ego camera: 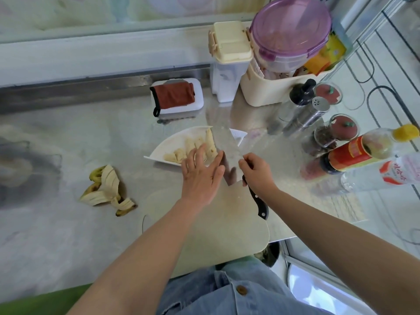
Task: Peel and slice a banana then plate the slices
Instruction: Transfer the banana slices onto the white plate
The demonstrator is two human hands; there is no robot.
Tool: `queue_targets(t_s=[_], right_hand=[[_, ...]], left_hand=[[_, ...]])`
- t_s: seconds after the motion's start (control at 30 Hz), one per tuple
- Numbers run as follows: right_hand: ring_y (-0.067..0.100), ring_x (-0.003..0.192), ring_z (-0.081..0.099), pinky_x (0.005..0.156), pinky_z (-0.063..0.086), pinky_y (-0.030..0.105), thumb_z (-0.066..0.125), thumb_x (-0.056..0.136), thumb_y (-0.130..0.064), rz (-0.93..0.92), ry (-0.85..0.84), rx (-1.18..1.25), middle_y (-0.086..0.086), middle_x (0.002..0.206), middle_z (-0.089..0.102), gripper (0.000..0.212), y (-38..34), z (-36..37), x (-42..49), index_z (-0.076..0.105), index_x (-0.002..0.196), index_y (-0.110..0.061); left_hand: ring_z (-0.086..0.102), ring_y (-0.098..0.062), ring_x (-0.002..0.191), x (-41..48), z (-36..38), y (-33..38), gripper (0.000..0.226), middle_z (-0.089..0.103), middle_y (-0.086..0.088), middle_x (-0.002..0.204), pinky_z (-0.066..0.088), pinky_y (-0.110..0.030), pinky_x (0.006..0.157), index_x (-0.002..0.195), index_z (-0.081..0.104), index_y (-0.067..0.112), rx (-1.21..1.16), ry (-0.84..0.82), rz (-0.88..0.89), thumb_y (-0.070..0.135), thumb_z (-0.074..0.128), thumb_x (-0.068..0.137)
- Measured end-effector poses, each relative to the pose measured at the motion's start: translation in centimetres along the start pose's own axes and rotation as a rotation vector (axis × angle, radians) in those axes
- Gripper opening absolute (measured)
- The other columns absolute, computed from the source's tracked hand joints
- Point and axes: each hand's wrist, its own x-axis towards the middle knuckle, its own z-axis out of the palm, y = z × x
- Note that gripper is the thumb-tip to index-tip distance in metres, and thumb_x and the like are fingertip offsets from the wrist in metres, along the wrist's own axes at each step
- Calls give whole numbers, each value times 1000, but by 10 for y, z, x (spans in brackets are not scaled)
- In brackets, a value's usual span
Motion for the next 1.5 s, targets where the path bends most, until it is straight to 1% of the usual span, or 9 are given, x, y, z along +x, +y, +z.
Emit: queue_targets(t_s=[0.1, 0.27, 0.47, 0.73, 0.87, 1.03, 1.17, 1.27, 1.5], right_hand=[[18, 41, 55, 44, 40, 24, 47, 93, -16, -7, 3, -27, 3, 59, 48, 20, 4, -6, -2, 50, 77, -4], [22, 46, 52, 40, 38, 17, 47, 91, -15, -48, 2, -81, 10, 60, 47, 21, 0, -9, 2, 49, 78, 2], [20, 53, 41, 54, 44, 39, 49, 90, -15, -123, 19, -160, 6, 59, 43, 21, 2, -16, 9, 49, 74, -1], [16, 55, 32, 51, 25, 23, 52, 87, -10, -184, 87, -203, 4, 55, 41, 20, 6, -32, 13, 49, 68, -4], [16, 56, 36, 51, 27, 22, 52, 88, -11, -192, 100, -216, 17, 61, 50, 18, 9, -37, 13, 53, 72, -3], [13, 52, 39, 51, 30, 19, 53, 89, -12, -246, 109, -233, -1, 55, 48, 16, 1, -34, 15, 56, 73, -7], [22, 55, 47, 54, 36, 31, 53, 89, -13, -291, 102, -285, 7, 60, 55, 16, -1, -31, 16, 58, 75, -6], [24, 56, 49, 53, 37, 32, 53, 88, -12, -304, 124, -278, 8, 60, 56, 17, -3, -33, 15, 58, 73, -5], [17, 55, 44, 54, 37, 27, 52, 90, -14, -194, 67, -147, 5, 60, 50, 18, -5, -38, 12, 57, 74, -7]], left_hand=[[3, -26, 142, -1, 2, -1, 45, 10, -4, 157, 2, -46, 114, 145, 32, 41, -36, 27, -24, 45, 24, 101], [4, -26, 141, -1, 1, -3, 48, 10, -4, 157, 4, -46, 114, 144, 33, 43, -27, 15, -38, 49, 18, 99], [6, -29, 141, 8, -7, 0, 46, 12, -4, 156, 8, -51, 114, 142, 35, 44, 22, 67, -101, 47, 19, 99], [12, -31, 138, 17, -2, -1, 57, 18, -6, 154, 13, -52, 112, 135, 44, 40, 49, 95, -86, 51, 8, 93], [12, -33, 139, 27, 0, 2, 56, 18, -8, 154, 11, -53, 111, 144, 35, 30, 103, 66, -118, 48, 13, 95], [14, -33, 138, 30, -2, -1, 59, 21, -9, 152, 13, -51, 111, 143, 37, 29, 105, 88, -118, 48, 12, 93], [13, -32, 139, 29, -2, -4, 50, 22, -9, 153, 11, -51, 112, 143, 38, 28, 100, 68, -126, 44, 23, 98], [15, -32, 137, 27, -3, -6, 55, 24, -9, 151, 13, -50, 111, 141, 42, 27, 104, 95, -124, 46, 19, 95], [23, -34, 134, 19, -5, -6, 42, 30, -12, 147, 19, -48, 107, 137, 47, 23, 100, 138, -136, 37, 40, 97]])
